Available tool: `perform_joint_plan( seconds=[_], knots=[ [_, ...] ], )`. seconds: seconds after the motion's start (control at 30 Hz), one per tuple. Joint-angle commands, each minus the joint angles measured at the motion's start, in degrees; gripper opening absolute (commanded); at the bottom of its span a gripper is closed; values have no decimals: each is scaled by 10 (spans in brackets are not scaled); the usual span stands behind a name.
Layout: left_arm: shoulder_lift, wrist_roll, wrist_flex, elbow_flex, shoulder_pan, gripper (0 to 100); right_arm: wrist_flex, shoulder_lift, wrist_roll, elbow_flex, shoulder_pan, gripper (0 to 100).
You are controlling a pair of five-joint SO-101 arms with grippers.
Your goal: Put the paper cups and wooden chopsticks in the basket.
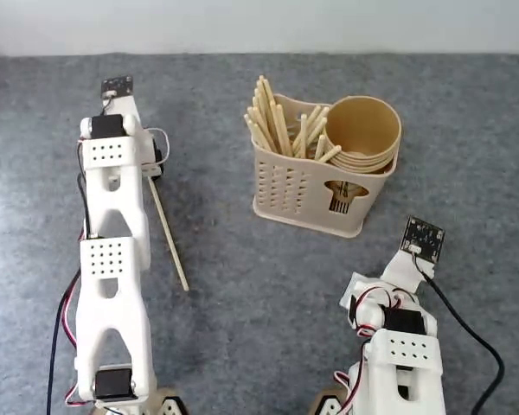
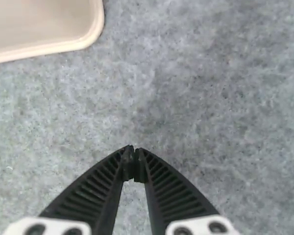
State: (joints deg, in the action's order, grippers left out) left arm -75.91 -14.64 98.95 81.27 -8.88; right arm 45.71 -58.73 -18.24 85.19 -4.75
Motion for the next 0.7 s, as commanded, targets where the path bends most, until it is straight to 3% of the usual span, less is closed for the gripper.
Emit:
perform_joint_plan(
  seconds=[0.0, 0.27, 0.4, 0.67],
  knots=[
    [2, 2, 14, -4, 21, 100, -8, -16, -4, -2, -5, 10],
    [-2, 3, 14, -7, 20, 100, -8, -16, -4, -1, -5, 10],
    [-2, 4, 14, -7, 20, 11, -8, -16, -4, -1, -6, 10],
    [4, 4, 16, -3, 25, 12, -8, -16, -4, -1, -6, 10]
  ],
)
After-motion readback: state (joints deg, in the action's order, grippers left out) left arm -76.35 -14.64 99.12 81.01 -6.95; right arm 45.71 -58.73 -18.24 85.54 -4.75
